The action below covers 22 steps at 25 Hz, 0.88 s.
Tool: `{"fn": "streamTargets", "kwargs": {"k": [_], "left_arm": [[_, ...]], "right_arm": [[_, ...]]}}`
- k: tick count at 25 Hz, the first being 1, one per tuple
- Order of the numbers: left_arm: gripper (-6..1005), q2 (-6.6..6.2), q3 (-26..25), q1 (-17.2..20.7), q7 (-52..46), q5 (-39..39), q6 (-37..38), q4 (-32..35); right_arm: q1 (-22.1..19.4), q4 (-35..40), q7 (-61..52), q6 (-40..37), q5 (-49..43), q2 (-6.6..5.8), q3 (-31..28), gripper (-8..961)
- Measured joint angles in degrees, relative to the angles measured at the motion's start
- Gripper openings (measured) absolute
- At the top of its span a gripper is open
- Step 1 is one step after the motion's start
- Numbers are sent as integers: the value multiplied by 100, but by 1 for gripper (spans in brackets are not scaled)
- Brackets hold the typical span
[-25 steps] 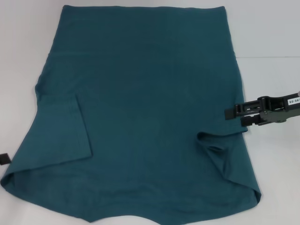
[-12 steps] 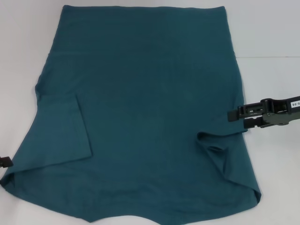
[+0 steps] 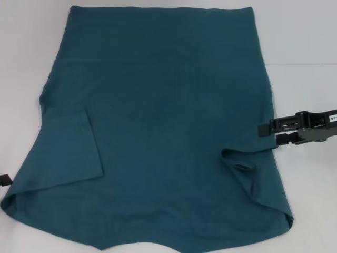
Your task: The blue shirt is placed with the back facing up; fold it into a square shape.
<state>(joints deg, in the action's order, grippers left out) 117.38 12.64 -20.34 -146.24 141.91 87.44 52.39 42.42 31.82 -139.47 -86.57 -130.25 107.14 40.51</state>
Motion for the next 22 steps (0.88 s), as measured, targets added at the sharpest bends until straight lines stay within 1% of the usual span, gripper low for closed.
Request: {"fn": "streamTargets", "kwargs": {"k": [9,22], "left_arm": [[722,-5,17,5,-52,20,-57,-91],[721,-32,95,-109,-92,74,-39,-420]], "right_arm": [[-15,0,-1,0,0,-10,-45,885],[-15,0,12,0,-1,-14,-52,885]]}}
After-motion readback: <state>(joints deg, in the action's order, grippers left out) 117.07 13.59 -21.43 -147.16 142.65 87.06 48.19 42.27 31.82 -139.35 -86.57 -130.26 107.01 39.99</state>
